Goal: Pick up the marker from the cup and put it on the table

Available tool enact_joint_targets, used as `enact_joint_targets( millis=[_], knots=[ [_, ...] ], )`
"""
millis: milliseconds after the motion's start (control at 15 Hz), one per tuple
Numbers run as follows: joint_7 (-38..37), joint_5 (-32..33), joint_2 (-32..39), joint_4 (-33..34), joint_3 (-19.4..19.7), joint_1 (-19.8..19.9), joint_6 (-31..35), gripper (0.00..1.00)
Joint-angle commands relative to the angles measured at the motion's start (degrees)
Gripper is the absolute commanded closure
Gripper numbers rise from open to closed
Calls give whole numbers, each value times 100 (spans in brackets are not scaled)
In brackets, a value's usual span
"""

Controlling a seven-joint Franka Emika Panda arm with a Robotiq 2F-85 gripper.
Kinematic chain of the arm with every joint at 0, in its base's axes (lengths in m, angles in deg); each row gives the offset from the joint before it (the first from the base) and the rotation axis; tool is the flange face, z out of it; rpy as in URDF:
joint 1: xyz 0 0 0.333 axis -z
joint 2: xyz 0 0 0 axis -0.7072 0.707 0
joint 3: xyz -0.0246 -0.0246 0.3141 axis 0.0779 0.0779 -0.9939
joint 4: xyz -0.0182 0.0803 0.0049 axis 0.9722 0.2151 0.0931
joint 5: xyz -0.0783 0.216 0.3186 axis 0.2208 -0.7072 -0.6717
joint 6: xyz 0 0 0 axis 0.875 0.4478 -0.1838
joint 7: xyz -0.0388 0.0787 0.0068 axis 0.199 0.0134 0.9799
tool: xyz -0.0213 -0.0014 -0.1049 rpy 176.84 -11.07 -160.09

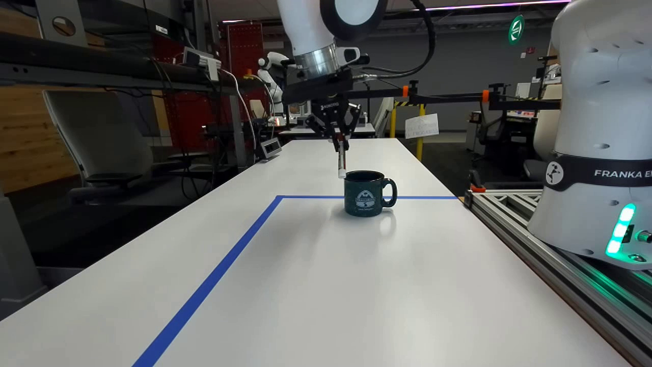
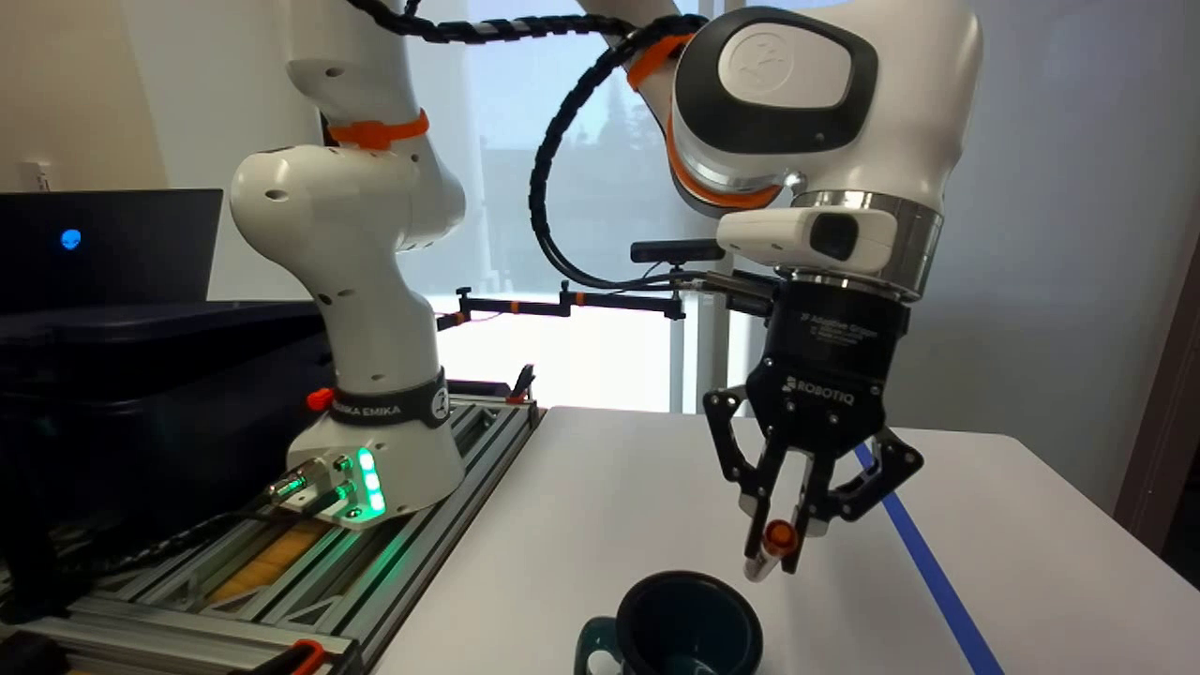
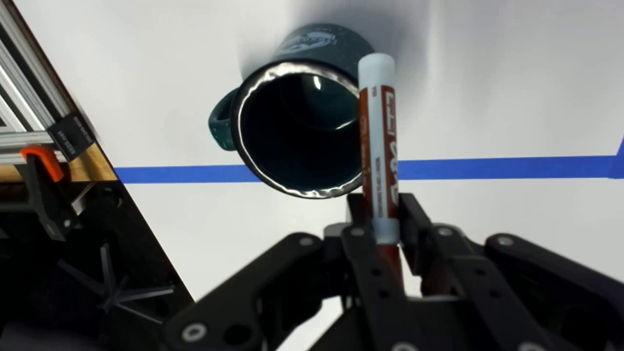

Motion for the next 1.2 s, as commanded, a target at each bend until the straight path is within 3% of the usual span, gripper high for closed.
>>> enact_joint_targets(
  millis=[0,533,1133],
  knots=[
    [31,-563,577,537,-27,-7,32,95],
    [1142,-1819,1835,1406,47,30,652,95],
    [2385,-2670,2399,1403,159,7,1500,95]
  ],
)
